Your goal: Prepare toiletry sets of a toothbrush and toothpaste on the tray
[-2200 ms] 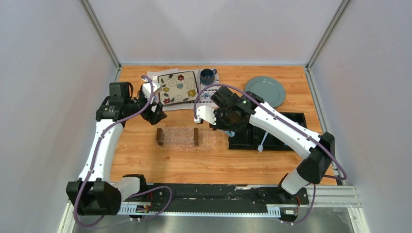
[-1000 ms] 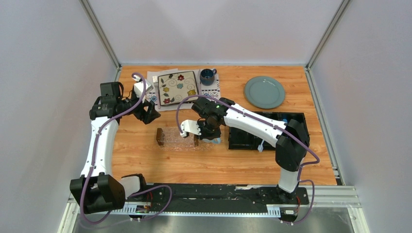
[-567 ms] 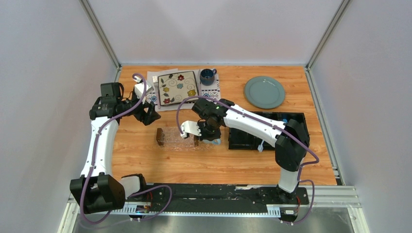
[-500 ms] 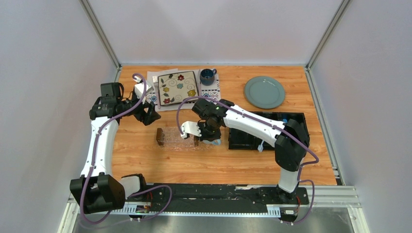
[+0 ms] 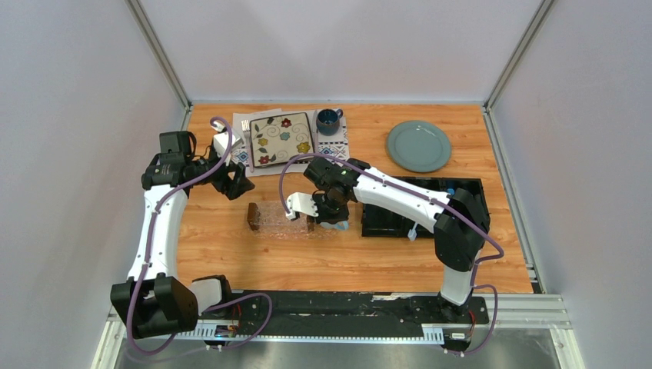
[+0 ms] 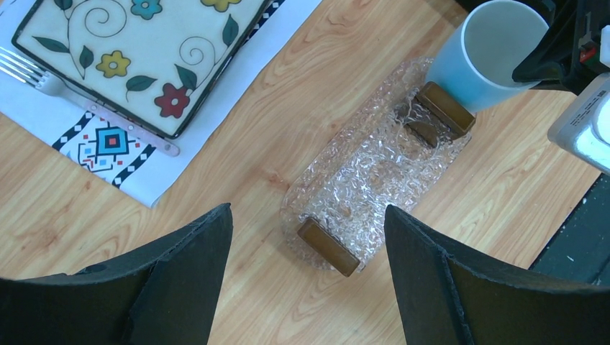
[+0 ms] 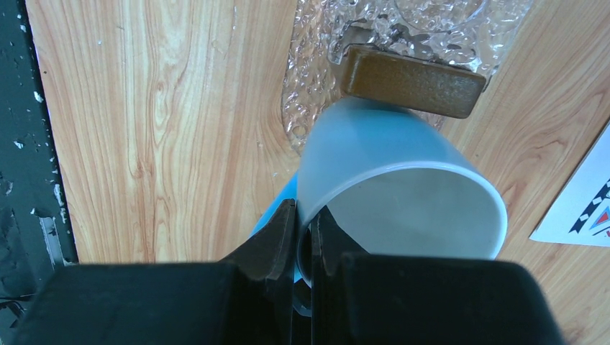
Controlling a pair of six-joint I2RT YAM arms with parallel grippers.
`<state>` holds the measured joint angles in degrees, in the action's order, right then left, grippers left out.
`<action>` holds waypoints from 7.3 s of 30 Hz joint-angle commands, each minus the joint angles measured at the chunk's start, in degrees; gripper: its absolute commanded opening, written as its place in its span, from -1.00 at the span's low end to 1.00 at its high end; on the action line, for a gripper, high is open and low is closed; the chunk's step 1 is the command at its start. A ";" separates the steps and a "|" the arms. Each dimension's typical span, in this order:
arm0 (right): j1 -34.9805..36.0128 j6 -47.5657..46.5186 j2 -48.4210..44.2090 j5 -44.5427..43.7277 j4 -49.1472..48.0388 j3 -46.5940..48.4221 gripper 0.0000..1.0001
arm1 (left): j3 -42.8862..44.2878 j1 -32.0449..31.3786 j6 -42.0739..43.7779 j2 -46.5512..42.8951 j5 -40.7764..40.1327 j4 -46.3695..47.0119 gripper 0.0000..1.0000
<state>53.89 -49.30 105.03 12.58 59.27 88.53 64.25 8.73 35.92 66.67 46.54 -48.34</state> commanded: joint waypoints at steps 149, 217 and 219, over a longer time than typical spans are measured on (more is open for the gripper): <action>-61.45 32.77 -25.42 -8.71 -17.60 -31.40 0.22 | -9.49 0.50 -7.45 -6.82 1.88 15.38 0.79; -67.86 24.95 -17.75 1.74 -0.39 -15.94 -0.75 | -9.32 0.50 -4.37 -6.73 3.02 12.74 0.79; -67.95 24.95 -18.89 2.01 1.80 -14.18 -0.76 | -8.97 0.41 -4.46 -6.82 3.99 12.83 0.79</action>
<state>-13.96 -25.32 91.13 13.58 56.82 69.60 54.54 8.78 30.33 60.86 47.94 -35.90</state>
